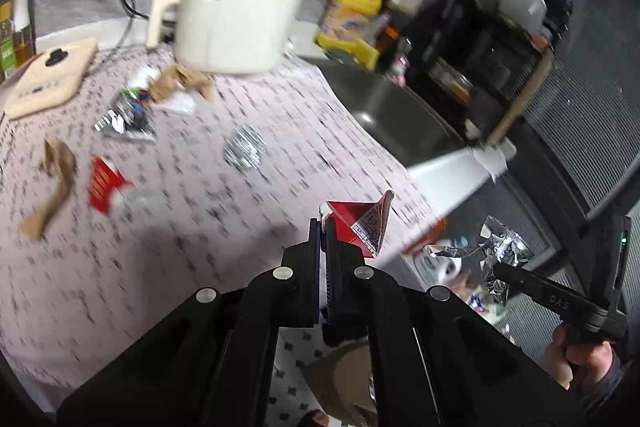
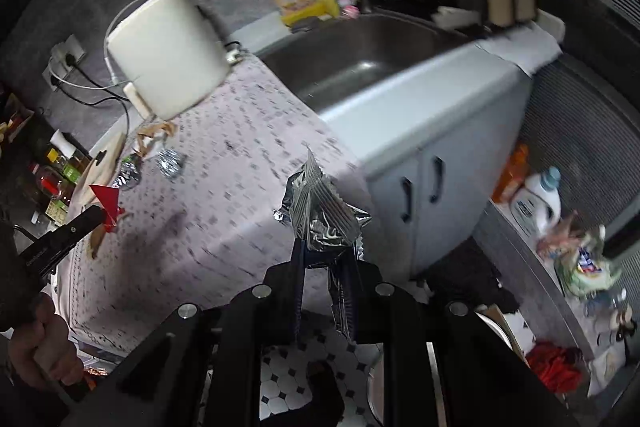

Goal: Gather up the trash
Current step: 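Carry both items over the beige bin and open both tools to drop them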

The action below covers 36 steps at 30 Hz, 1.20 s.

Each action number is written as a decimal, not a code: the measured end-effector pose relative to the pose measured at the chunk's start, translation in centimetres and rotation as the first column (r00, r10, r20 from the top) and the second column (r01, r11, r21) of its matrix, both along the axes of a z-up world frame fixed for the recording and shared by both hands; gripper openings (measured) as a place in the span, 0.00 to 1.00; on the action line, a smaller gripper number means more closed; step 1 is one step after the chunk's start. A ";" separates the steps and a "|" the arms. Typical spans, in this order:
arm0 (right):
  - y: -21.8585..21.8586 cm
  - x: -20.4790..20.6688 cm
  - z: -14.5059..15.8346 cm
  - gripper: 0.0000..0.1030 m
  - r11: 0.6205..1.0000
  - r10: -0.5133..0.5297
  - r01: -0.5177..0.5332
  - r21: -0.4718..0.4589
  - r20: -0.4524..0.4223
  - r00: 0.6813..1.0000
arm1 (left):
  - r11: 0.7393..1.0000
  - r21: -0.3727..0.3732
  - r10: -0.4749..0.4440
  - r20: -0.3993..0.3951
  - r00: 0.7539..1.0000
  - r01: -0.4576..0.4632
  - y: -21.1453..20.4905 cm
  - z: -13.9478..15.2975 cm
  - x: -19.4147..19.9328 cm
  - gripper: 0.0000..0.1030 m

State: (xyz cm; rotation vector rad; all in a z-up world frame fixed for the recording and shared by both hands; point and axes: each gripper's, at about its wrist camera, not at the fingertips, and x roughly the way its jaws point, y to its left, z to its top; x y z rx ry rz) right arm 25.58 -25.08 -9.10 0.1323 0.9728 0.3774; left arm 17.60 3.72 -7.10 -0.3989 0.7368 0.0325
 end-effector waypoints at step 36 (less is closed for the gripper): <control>-23.0 -9.4 -8.4 0.66 0.979 -0.203 0.198 -0.045 -0.184 0.962 | 0.943 -0.112 -0.332 -0.271 0.903 0.313 -24.9 -12.6 -1.9 0.09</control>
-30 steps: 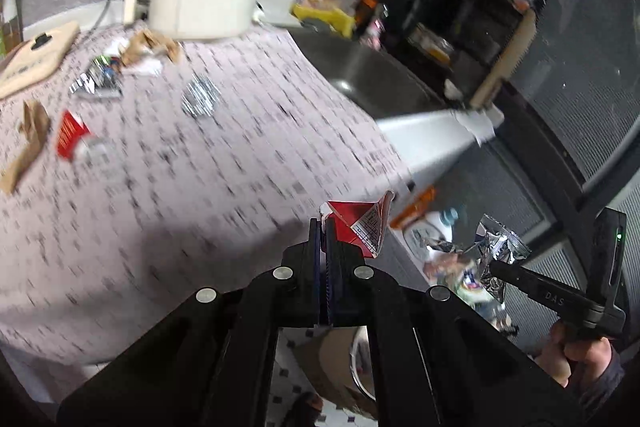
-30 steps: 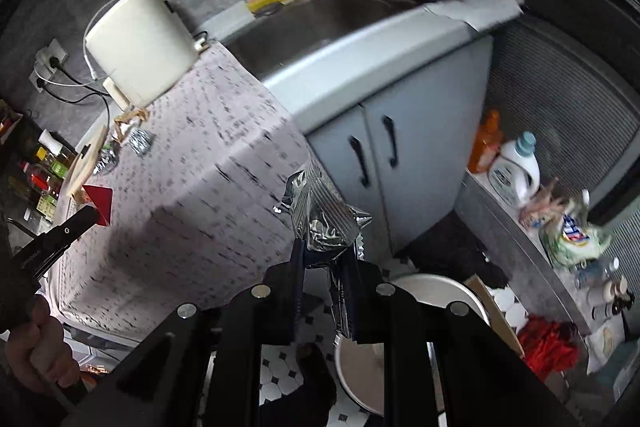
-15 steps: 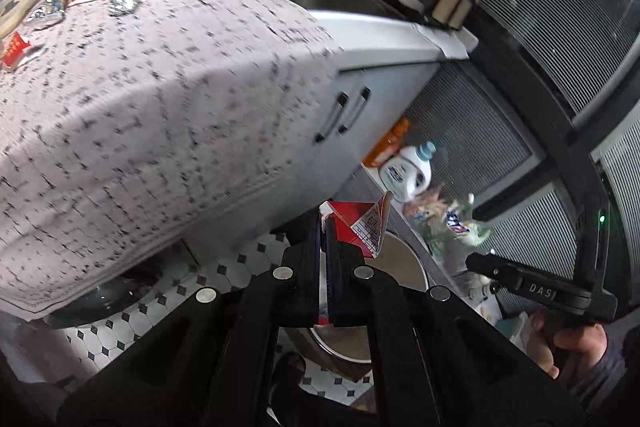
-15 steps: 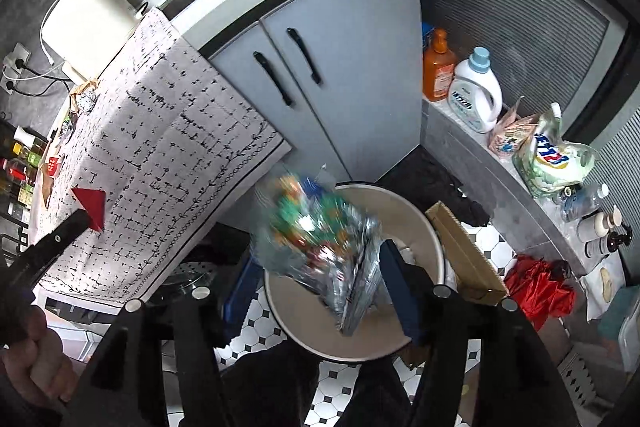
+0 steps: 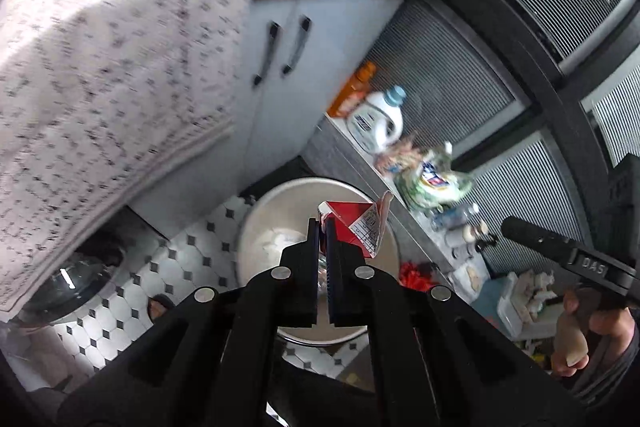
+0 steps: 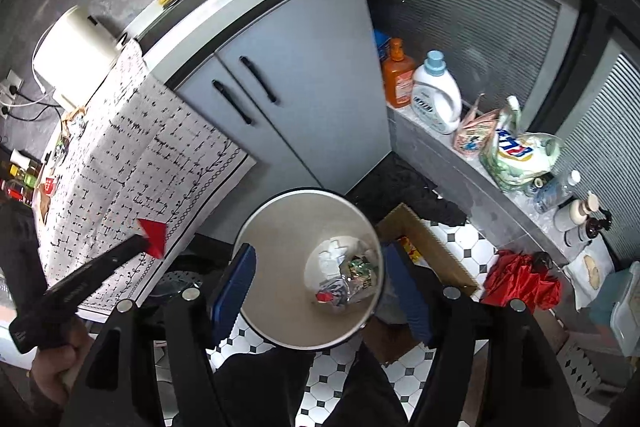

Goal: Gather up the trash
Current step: 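Carry both items over the beige bin and open both tools to drop them, then bring both tools back up over the counter trash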

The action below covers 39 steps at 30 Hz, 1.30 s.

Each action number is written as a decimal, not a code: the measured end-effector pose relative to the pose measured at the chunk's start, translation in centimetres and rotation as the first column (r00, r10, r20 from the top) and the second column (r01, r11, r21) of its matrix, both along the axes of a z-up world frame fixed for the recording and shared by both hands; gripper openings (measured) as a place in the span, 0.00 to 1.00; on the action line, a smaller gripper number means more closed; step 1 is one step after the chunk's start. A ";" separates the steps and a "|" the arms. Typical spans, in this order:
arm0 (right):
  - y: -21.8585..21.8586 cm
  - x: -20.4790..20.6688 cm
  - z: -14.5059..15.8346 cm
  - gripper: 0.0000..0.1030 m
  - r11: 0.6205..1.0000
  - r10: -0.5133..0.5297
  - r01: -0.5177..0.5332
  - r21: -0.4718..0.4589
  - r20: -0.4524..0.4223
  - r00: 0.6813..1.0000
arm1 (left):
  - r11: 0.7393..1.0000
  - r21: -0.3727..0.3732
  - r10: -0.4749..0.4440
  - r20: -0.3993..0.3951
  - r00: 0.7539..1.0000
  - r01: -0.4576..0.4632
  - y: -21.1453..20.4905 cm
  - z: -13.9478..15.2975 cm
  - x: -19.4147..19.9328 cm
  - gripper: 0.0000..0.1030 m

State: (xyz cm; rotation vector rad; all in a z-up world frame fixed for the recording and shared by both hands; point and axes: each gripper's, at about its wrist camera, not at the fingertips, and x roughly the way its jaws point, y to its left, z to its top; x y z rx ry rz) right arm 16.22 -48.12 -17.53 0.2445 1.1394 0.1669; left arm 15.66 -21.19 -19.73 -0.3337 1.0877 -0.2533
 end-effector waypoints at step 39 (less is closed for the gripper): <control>26.2 5.6 7.4 0.92 0.913 0.384 -0.406 0.047 0.238 0.892 | 0.793 0.112 0.567 0.223 0.793 -0.599 26.5 10.3 -10.3 0.93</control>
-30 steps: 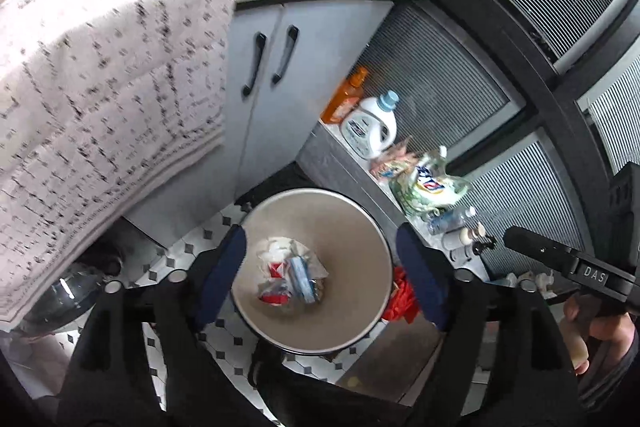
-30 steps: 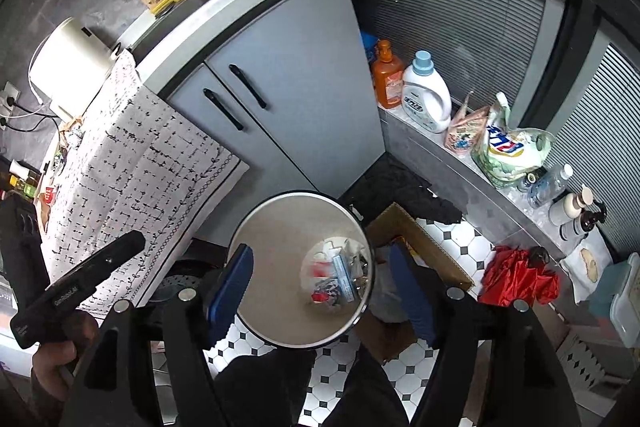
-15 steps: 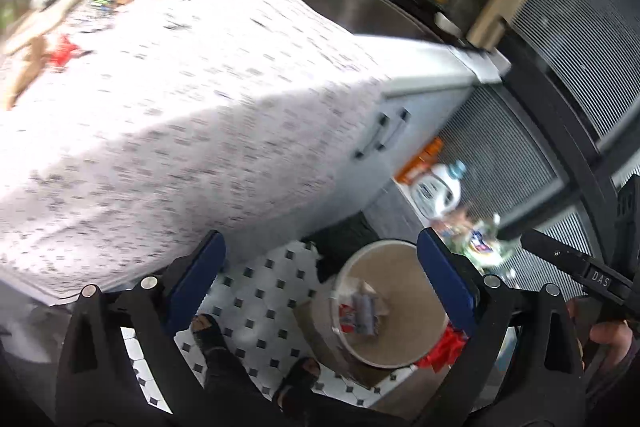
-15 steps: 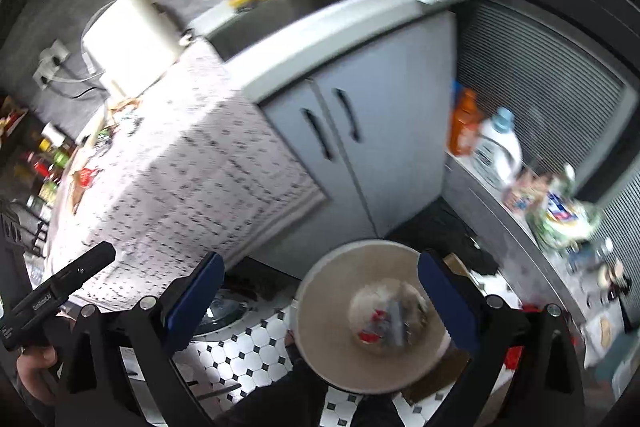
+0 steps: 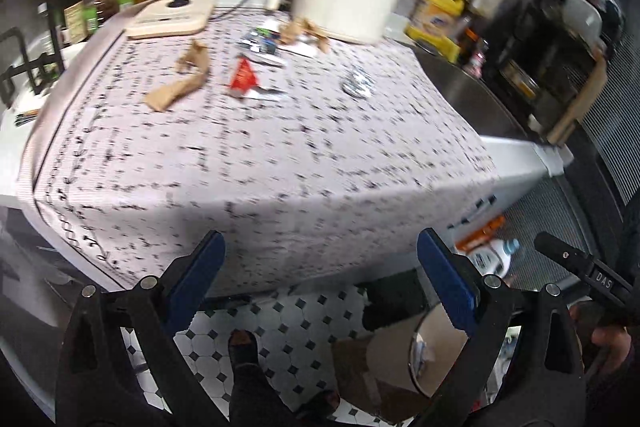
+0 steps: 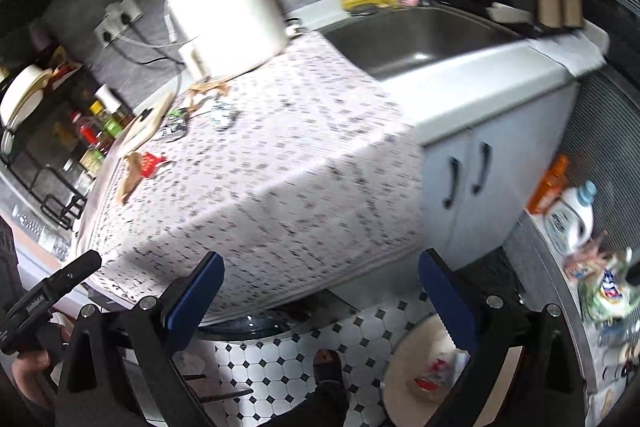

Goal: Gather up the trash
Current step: 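Bring both tools back up over the counter trash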

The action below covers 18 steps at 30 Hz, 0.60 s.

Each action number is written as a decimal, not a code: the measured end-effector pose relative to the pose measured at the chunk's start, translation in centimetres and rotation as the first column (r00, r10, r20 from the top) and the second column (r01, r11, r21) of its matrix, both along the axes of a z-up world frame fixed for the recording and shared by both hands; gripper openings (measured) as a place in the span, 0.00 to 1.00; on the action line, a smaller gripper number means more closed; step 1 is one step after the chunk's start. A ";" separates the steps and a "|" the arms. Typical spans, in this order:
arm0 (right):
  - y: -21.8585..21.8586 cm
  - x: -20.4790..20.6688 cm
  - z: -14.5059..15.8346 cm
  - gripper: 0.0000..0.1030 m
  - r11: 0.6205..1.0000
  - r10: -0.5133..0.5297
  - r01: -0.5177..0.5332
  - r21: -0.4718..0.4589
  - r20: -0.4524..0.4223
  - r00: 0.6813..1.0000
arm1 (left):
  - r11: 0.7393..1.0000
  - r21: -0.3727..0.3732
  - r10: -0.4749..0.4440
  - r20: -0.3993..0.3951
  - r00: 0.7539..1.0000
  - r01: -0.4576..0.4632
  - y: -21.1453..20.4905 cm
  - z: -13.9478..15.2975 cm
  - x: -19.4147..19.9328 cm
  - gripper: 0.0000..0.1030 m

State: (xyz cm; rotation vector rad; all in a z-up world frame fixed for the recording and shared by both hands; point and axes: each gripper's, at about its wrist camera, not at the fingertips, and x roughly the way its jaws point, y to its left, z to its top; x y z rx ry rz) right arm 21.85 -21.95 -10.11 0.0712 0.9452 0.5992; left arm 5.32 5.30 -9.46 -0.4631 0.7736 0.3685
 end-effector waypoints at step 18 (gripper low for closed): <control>10.9 1.3 2.3 0.92 0.998 0.051 -0.050 -0.029 0.044 0.998 | 0.994 -0.022 0.104 0.053 0.993 -0.102 12.3 -0.6 -0.3 0.93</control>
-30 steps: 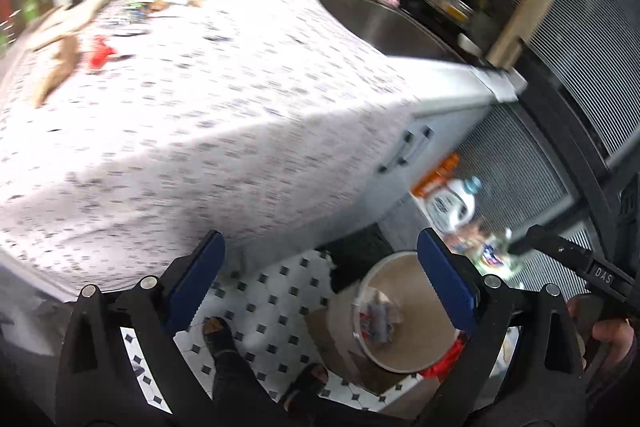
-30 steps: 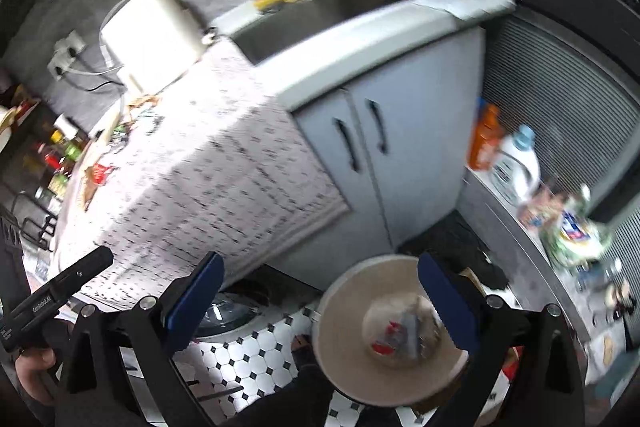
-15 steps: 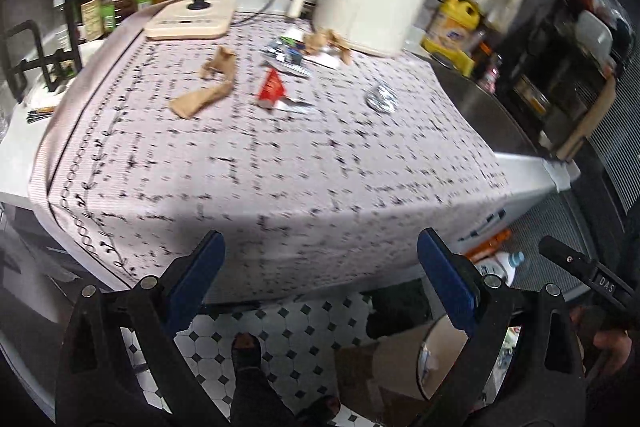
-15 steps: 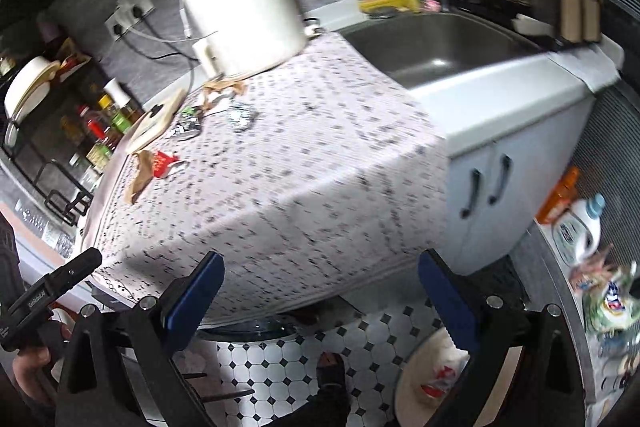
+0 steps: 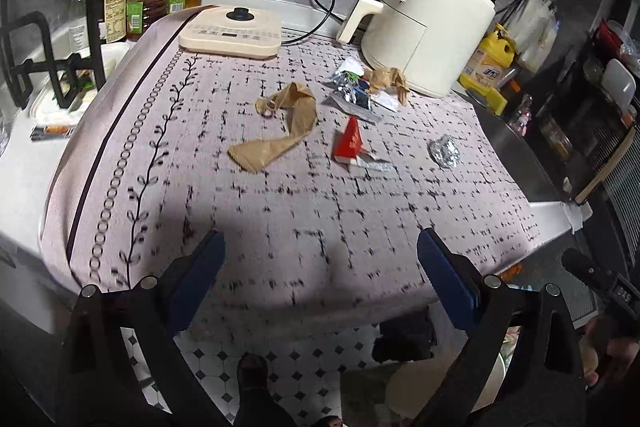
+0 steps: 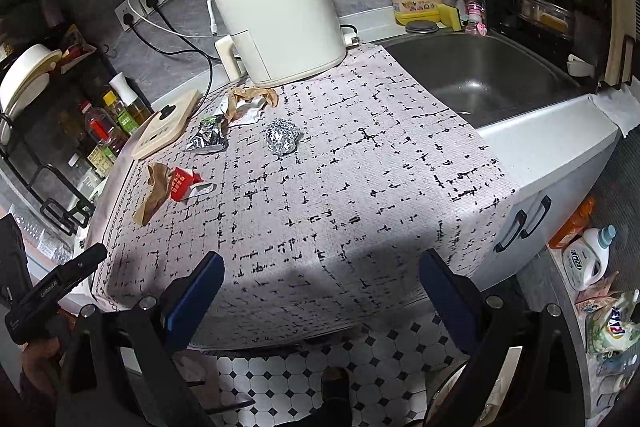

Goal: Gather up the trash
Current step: 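Bring both tools back up over the counter trash, then grasp the foil ball with the right tool while the left tool grasps the brown paper strip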

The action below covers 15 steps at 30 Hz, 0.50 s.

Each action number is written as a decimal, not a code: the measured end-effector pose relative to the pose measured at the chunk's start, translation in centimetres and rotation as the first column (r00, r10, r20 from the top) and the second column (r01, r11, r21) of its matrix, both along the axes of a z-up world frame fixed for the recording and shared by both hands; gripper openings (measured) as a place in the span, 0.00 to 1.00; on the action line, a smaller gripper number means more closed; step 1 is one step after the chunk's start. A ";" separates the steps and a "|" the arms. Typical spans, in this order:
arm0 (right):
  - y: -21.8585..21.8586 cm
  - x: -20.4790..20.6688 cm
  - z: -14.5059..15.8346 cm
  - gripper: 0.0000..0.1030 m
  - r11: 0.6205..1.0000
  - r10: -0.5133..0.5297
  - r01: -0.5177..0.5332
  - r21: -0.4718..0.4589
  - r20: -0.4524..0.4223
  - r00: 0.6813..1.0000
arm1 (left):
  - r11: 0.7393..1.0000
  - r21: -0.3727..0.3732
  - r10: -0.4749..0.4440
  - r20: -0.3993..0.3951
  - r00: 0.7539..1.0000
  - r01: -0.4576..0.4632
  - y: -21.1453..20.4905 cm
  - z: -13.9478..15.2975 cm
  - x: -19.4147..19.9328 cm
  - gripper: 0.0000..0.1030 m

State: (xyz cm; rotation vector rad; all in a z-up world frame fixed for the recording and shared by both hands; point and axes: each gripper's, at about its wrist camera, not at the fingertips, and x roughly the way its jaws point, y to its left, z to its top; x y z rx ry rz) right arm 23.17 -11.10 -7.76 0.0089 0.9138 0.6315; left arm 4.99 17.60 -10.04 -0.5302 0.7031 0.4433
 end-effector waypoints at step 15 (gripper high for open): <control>4.7 3.0 -0.1 0.92 0.997 -0.058 0.059 -0.057 0.010 0.998 | 0.999 0.015 -0.047 -0.055 0.997 0.048 6.3 -2.4 7.4 0.80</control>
